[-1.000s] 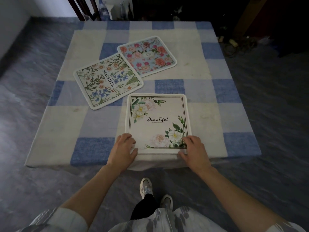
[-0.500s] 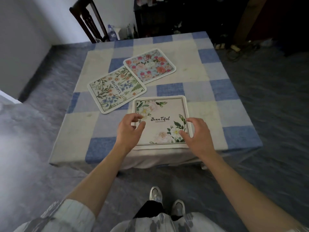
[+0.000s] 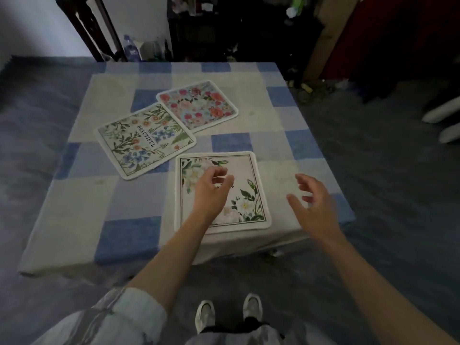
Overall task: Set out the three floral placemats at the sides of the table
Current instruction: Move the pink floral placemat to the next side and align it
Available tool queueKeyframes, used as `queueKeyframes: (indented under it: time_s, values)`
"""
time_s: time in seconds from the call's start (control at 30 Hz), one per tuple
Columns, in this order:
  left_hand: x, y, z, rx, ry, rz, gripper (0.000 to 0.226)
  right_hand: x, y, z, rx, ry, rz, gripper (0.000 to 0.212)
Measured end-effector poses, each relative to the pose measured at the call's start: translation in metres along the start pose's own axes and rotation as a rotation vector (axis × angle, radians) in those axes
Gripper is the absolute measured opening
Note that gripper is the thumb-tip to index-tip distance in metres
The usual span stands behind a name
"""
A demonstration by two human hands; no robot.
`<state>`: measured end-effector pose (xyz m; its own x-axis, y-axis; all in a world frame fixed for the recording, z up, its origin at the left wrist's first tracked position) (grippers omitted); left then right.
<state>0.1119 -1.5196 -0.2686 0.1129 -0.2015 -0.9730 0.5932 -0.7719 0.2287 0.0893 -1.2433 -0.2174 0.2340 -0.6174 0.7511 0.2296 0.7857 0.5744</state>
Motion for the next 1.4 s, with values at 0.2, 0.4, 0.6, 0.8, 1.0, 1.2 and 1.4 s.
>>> queueKeyframes:
  time_s: [0.2, 0.4, 0.6, 0.8, 1.0, 1.2, 1.4]
  values:
    - [-0.017, -0.047, -0.011, 0.035, -0.021, 0.011, 0.02, -0.016, 0.022, 0.027, -0.049, -0.04, 0.107, 0.048]
    - [-0.044, -0.1, -0.021, 0.028, -0.053, 0.03, 0.011, -0.072, 0.038, 0.053, -0.004, -0.122, 0.259, 0.049]
    - [-0.065, -0.182, -0.046, -0.075, 0.049, -0.031, 0.006, -0.159, 0.089, 0.106, 0.038, -0.161, 0.405, 0.049]
    - [-0.097, -0.254, -0.073, 0.008, 0.056, -0.038, 0.015, -0.209, 0.131, 0.146, 0.121, -0.136, 0.444, 0.043]
    - [-0.117, -0.261, -0.044, -0.096, 0.051, -0.132, 0.012, -0.218, 0.136, 0.187, 0.14, -0.237, 0.532, 0.038]
    - [-0.105, -0.293, -0.026, -0.198, 0.069, -0.213, 0.015, -0.216, 0.148, 0.221, 0.192, -0.158, 0.441, 0.038]
    - [-0.118, -0.35, -0.025, -0.188, 0.046, -0.153, 0.013, -0.233, 0.163, 0.278, 0.175, -0.155, 0.515, 0.037]
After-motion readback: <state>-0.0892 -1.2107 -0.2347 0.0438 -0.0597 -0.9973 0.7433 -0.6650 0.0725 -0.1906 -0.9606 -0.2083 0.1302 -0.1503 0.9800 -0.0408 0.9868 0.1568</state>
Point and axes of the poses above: each hand's wrist, its own z-axis towards the middle knuckle, its own y-axis out of the back of the hand, x = y × z, the point moved 10 cm from there along z, towards the middle knuckle, and after that the axes turned 13 degrees about -x, right-handed, at the moved point
